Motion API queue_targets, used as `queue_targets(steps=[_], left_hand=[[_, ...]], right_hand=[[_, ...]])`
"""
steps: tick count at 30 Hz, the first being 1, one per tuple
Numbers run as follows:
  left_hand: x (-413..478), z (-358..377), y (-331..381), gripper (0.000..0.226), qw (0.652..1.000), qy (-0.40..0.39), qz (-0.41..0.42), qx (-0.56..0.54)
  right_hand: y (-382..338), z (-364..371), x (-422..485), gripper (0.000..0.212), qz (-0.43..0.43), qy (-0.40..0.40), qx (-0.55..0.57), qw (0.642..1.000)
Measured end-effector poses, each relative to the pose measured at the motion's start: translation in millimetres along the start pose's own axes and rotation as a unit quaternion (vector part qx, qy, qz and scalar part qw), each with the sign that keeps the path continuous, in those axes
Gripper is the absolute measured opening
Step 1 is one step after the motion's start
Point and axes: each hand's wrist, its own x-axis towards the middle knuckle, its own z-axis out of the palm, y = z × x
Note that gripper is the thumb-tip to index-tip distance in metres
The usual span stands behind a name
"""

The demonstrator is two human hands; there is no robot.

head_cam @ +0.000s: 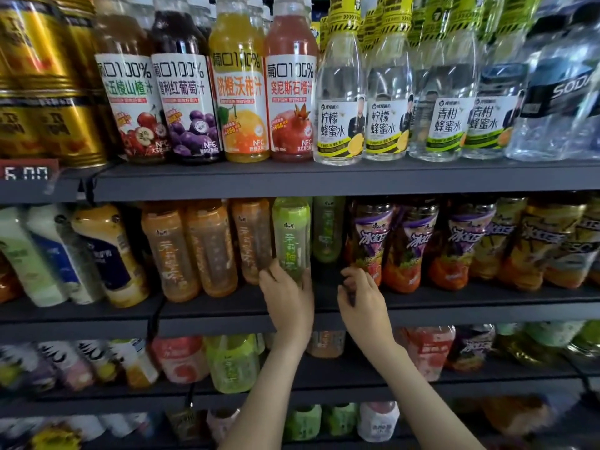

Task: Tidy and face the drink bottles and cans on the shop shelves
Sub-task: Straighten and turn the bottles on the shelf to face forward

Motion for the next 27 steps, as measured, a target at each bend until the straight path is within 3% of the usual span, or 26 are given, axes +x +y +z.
queue_targets(steps=[3,5,10,14,19,27], left_hand=[[-1.7,-19.1,-14.4,0.046,0.999,0.033,0.036,-0.006],[6.5,-39.4,-30.7,0.043,0.997,0.072,0.009,-0.007],[31.9,-93.4,-85.7,0.065,0.985,0.166,-0.053,0.016],[58.5,-119.8,-122.2,0.070,0.995,0.081,-0.044,0.034],[87.7,-128.2,-139.5,0.049,0.999,-0.020,0.001,-0.034],[105.0,-110.3,-145.5,0.055,0.998,-0.031,-0.023,-0.039]], right_hand=[[-4.9,8.5,-4.2,0.029,0.005,-0.007,0.019,1.000],[-15.3,20.5,-7.3,0.030,-0.004,-0.022,0.034,0.999],[-53.3,71.6,-12.2,0.032,-0.023,-0.061,0.086,0.994],[-87.8,125.2,-11.7,0.044,-0.011,-0.050,0.121,0.991],[-115.4,172.4,4.4,0.062,0.041,0.000,0.111,0.993],[-125.9,196.2,11.4,0.066,0.074,0.073,0.019,0.994]])
